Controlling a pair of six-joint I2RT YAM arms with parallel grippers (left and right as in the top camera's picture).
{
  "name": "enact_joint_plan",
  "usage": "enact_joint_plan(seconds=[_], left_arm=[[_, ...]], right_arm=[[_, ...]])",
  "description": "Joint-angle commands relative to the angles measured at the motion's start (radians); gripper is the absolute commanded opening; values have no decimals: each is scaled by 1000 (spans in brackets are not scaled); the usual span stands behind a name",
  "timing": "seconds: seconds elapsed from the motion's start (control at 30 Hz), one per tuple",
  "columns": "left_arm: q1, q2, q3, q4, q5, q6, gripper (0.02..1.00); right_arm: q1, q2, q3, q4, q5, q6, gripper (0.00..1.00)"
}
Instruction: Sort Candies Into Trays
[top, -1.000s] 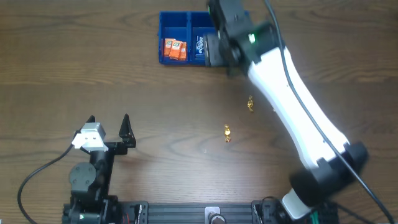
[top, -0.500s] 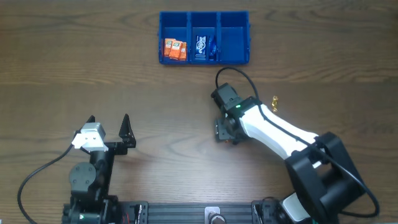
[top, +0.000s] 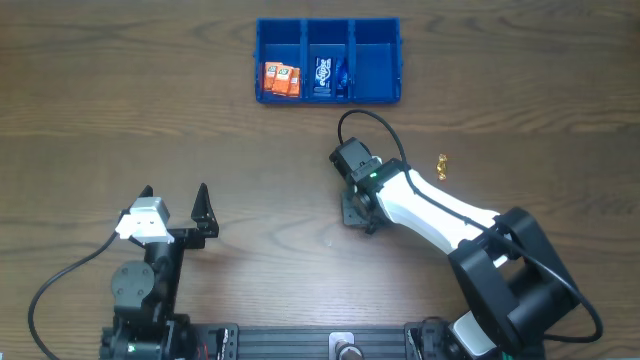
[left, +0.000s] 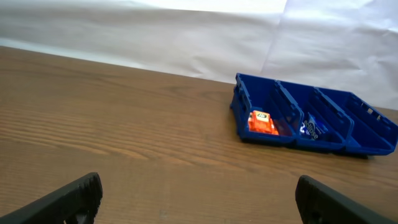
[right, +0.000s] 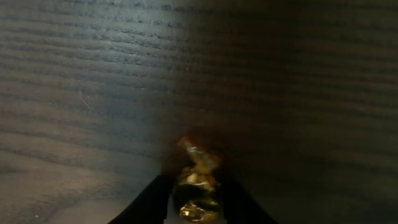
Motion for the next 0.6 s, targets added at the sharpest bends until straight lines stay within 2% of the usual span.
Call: enact_joint_plan(seconds=[0.03, 0.1, 0.2, 0.33, 0.43, 0.53, 0.6], left_arm=[[3, -5, -22, -34, -6, 14, 998], [3, -5, -22, -34, -6, 14, 998], [3, -5, -22, -34, -6, 14, 998], [3, -5, -22, -34, -6, 14, 998], [3, -5, -22, -34, -6, 14, 998], [3, -5, -22, -34, -6, 14, 998], [3, -5, -22, -34, -6, 14, 998]], right_arm=[[2, 18, -3, 6, -9, 5, 189], [4, -41, -3, 7, 5, 4, 172], [-2, -201, 49, -67, 87, 3, 167], [-90, -282, 309, -183, 184, -106, 134], [-195, -164, 571, -180, 238, -205, 97], [-255, 71, 889, -211, 240, -292, 117], [-276, 219, 1042, -236, 239, -309, 121]])
